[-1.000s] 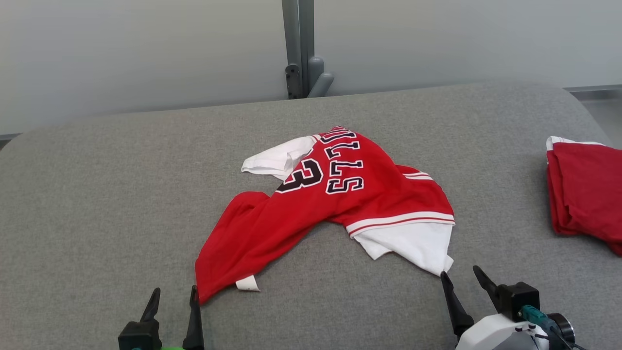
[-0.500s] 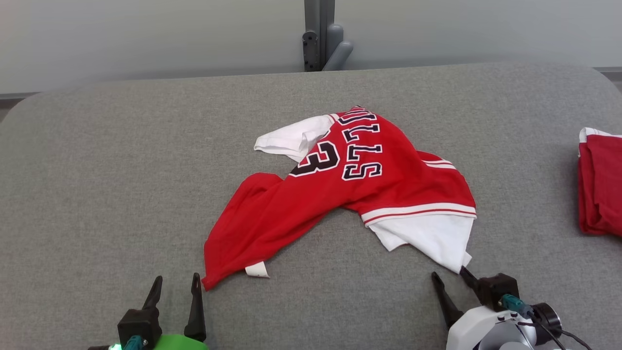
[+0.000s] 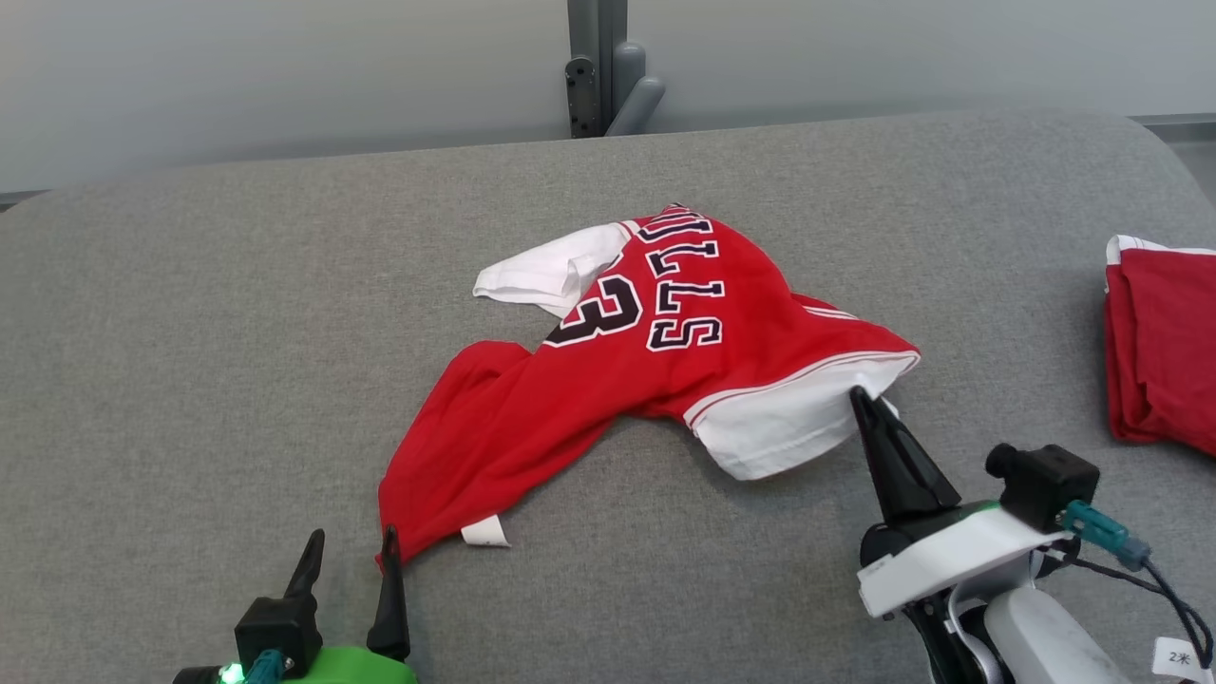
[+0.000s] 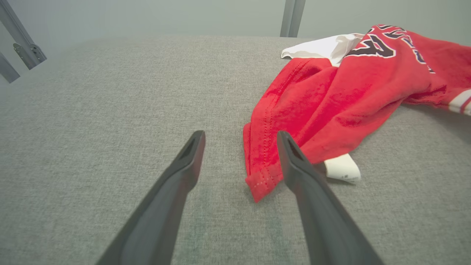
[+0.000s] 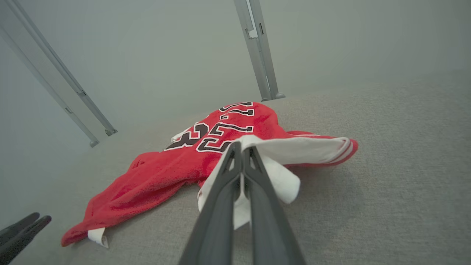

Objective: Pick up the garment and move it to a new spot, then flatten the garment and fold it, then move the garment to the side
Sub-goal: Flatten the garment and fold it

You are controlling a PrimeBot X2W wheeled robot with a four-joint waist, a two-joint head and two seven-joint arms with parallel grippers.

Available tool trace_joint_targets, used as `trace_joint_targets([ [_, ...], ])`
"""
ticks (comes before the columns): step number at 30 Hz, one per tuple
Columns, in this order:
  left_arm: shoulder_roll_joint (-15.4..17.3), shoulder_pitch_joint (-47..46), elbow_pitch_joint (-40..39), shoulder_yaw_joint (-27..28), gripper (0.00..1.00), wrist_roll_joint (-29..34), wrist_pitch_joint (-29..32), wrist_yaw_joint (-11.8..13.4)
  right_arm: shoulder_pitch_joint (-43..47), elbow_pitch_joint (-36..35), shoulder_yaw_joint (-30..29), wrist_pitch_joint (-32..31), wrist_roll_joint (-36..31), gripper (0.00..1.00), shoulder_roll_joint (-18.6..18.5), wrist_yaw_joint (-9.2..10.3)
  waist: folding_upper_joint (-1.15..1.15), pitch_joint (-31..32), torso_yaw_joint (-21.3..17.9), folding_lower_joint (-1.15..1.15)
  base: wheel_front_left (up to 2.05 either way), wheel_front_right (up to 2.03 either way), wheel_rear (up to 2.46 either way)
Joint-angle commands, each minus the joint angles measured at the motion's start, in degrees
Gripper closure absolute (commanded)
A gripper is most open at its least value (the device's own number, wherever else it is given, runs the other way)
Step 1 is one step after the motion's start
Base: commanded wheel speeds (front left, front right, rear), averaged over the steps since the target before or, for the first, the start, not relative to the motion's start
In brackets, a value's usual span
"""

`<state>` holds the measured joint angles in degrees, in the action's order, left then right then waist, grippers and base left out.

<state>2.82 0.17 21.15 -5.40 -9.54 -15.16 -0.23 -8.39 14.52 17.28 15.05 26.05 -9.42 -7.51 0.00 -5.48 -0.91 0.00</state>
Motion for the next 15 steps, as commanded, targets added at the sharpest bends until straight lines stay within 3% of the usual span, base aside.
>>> trace_joint_targets([
  [1,0.2,-0.6,0.0,0.0,0.00,0.3,0.0,0.0,1.6,-2.8,-0.2,0.2,5.1,1.00,-1.1,0.06,0.00,-0.2,-0.4,0.00,0.00,0.00,0.00],
  [3,0.2,-0.8,0.4,-0.3,0.00,0.6,0.0,-0.1,2.9,-0.7,0.6,-0.4,8.2,1.00,-4.0,0.07,0.00,-0.3,-0.6,0.00,0.00,0.00,0.00],
  [4,0.2,-0.9,0.7,-0.4,0.00,0.6,0.0,-0.1,3.0,2.4,1.3,-2.2,9.0,0.69,-4.8,0.06,0.00,-0.4,-0.6,0.00,0.00,0.00,0.00],
  [5,0.2,-1.1,0.8,-0.5,0.00,0.5,0.0,0.0,1.5,4.1,2.1,-1.9,8.1,0.00,-5.8,-0.05,0.00,-0.5,-0.6,0.00,0.00,0.00,0.00],
  [9,0.2,-1.4,1.4,-0.9,0.00,0.6,0.0,0.1,-1.8,16.2,-2.2,-0.2,1.9,0.00,-5.5,0.04,0.00,-0.3,0.1,0.00,0.00,0.00,0.00],
  [12,0.2,-1.1,1.3,-0.6,0.00,0.6,0.0,0.5,-2.7,18.2,-5.5,0.2,-2.4,0.00,-4.2,0.03,0.00,0.4,0.3,0.00,0.00,0.00,0.00],
  [15,0.2,0.1,0.5,0.5,0.00,0.9,0.0,1.0,-1.5,14.9,-11.5,0.2,-9.3,0.00,-1.6,0.02,0.00,1.6,0.2,0.00,0.00,0.00,0.00],
])
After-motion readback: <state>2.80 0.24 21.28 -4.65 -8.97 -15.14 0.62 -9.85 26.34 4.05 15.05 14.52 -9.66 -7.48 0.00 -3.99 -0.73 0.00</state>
